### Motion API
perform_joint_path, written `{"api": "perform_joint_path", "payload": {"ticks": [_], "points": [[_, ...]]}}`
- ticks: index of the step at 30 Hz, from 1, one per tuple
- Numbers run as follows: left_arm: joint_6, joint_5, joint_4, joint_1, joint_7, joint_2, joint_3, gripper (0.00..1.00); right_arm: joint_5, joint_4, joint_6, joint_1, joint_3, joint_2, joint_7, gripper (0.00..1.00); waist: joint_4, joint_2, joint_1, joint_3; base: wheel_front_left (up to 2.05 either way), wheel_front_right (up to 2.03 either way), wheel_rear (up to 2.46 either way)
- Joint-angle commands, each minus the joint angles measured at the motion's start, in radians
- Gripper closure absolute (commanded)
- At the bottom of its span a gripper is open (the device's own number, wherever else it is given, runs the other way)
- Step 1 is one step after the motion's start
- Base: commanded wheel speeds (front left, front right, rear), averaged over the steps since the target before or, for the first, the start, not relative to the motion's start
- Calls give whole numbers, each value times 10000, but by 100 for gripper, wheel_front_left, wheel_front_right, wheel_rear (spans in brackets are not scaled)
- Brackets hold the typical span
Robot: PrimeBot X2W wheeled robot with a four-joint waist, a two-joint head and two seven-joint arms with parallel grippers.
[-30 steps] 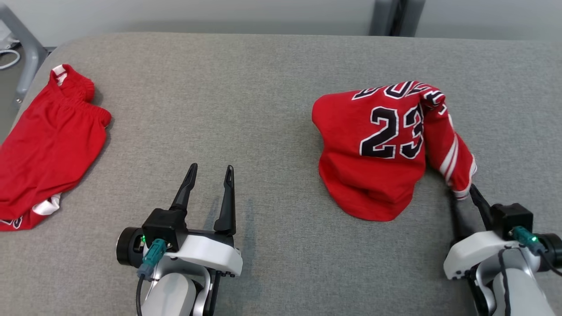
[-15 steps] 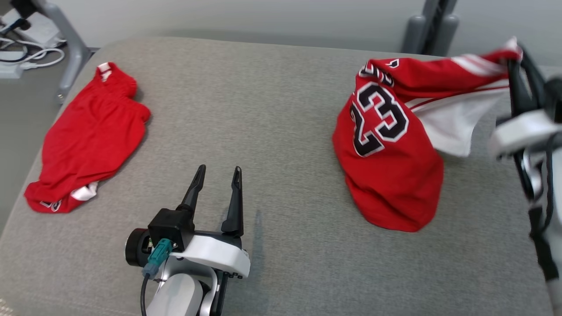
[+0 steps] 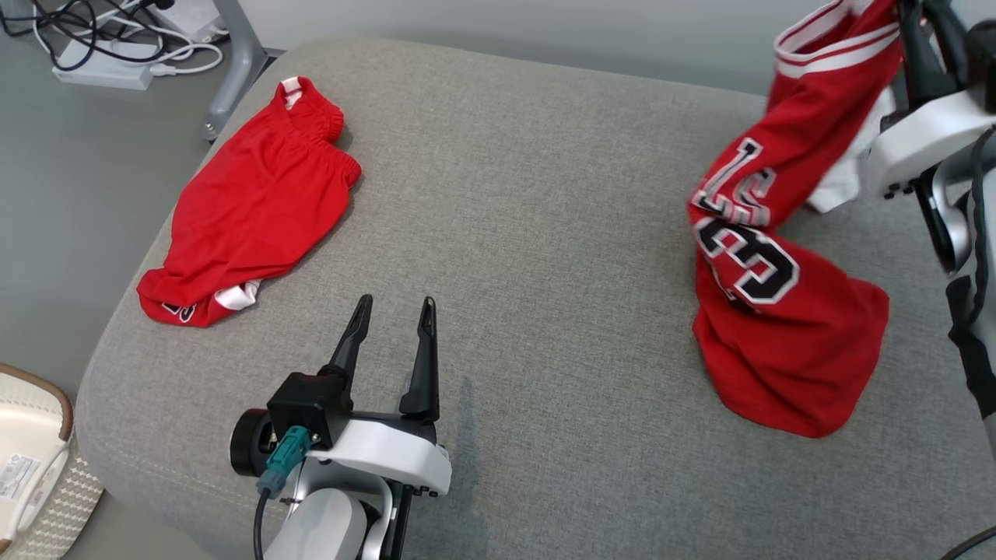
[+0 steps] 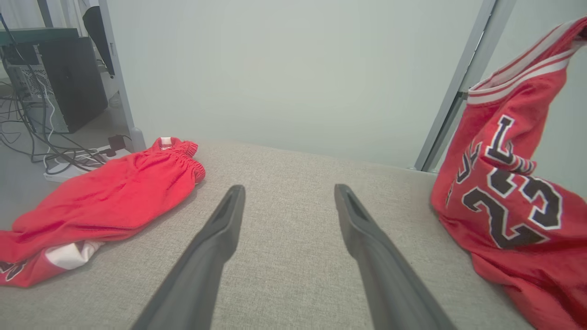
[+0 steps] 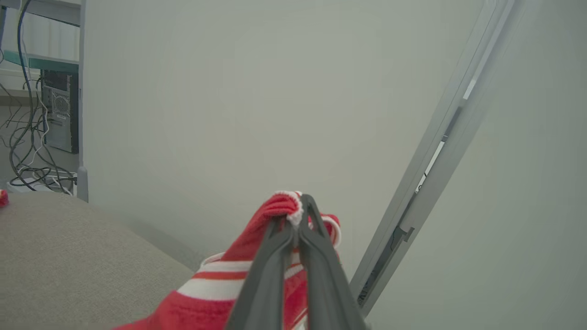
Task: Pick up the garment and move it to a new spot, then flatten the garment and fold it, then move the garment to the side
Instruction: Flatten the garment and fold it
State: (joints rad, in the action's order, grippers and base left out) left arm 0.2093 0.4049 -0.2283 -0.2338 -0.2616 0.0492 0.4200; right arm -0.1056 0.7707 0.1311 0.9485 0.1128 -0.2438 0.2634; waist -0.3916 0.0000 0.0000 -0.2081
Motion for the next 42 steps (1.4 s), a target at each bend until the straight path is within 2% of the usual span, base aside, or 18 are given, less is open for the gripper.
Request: {"api": "perform_joint_path", "payload": {"ticks": [1,2,3,6,11,20,28,34,37,42], "points": [[43,23,39,-7,-43,24,-37,0,144,222,-7,-113,43,-46,21,79,3,0,0,-37,0,0,0],[68,8,44,10,-43,28,-66,0,211,485,-7,-177,82,-29,18,37,42,0,0,-51,0,0,0],[58,-20,26,26,-43,30,-77,0,295,723,-7,-225,93,-14,18,0,91,0,0,-54,0,0,0],[6,-82,-17,24,-43,28,-86,0,592,1179,-7,-439,446,113,19,0,309,0,0,5,0,0,0],[-41,-226,-42,2,-43,25,-208,0,1339,918,-7,-1337,402,243,20,0,937,0,0,201,0,0,0],[-165,-428,-183,209,-43,36,-523,0,2346,-984,-7,-3987,-80,491,21,0,2116,0,0,855,0,0,0],[-279,-542,-219,427,-43,33,-674,0,2633,-2688,-5,-6031,-560,1245,19,0,2822,0,0,1222,0,0,0],[-323,-552,-210,243,-43,36,-430,0,2654,-3122,-7,-6744,-685,1548,20,0,2767,0,0,1148,0,0,0],[-285,-525,-234,181,-43,36,-359,0,2696,-2790,-5,-6668,-787,1638,18,0,2563,0,0,1090,0,0,0],[-249,-537,-256,107,-43,33,-230,0,3406,-1943,-7,-6317,-554,1633,-283,0,2125,0,0,954,0,0,0]]}}
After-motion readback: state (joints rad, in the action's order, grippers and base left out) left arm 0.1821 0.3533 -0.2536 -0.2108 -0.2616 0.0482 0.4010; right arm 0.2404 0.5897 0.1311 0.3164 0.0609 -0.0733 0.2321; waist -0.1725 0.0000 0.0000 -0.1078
